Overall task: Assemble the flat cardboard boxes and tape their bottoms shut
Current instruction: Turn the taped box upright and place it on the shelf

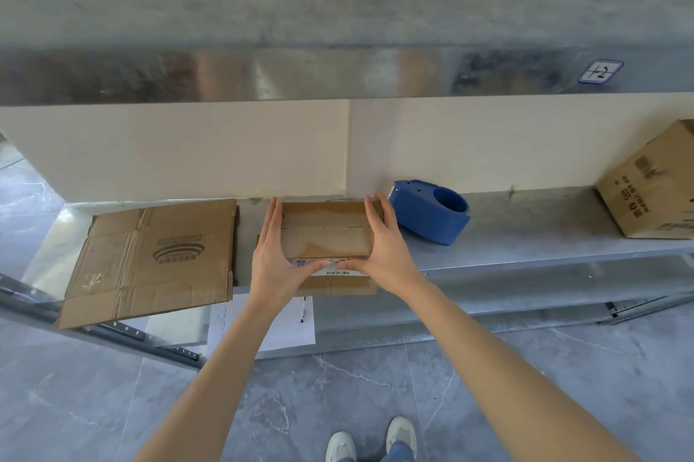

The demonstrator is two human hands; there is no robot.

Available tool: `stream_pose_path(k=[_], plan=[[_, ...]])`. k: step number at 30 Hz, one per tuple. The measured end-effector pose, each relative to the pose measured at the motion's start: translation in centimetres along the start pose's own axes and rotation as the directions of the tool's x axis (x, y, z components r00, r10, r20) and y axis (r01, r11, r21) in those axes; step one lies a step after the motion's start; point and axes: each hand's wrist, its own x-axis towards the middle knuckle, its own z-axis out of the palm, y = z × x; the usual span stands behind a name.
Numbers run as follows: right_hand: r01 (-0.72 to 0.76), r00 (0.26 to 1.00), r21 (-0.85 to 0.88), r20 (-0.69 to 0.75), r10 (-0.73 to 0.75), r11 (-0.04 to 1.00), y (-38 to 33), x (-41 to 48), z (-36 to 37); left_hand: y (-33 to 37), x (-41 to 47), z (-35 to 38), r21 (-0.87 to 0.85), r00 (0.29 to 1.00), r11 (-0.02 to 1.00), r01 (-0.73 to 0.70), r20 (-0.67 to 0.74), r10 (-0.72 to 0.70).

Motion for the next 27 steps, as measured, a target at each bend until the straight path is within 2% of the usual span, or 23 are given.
stream_pose_path(k=[6, 9, 12, 15, 21, 24, 27], plan=[[-0.005, 1.0, 0.102, -0.025, 0.008, 0.995, 0.4, 0.1, 0.3, 0.0, 0.0, 0.1, -0.046, 1.0, 0.999, 0.001, 0.006, -0.001], [0.027, 0.999, 0.121, -0.04, -0.022, 0.992, 0.4, 0.1, 0.3, -0.4, -0.1, -0.4, -0.05, 0.998, 0.998, -0.048, 0.036, 0.05], [0.095, 0.989, 0.164, -0.128, -0.074, 0.982, 0.5, -0.7, 0.5, -0.5, -0.3, -0.8, -0.067, 0.993, 0.993, -0.098, 0.056, 0.102], [0.098, 0.974, 0.24, -0.221, -0.044, 0.966, 1.1, -1.7, 1.1, -0.3, -0.7, -0.8, -0.072, 0.993, 0.992, -0.104, 0.05, 0.108], [0.136, 0.972, 0.254, -0.22, -0.08, 0.958, 3.3, -3.1, 1.0, -0.4, -1.1, -0.9, -0.062, 0.991, 0.99, -0.124, 0.035, 0.126], [0.109, 0.982, 0.294, -0.178, -0.058, 0.949, 4.0, -3.2, 0.7, -0.9, -1.3, -1.1, -0.085, 0.995, 0.992, -0.091, 0.036, 0.094], [0.066, 0.985, 0.343, -0.17, -0.008, 0.937, 4.8, -3.5, 0.8, -1.9, -2.0, -1.1, -0.18, 0.999, 0.984, 0.014, 0.04, -0.007]])
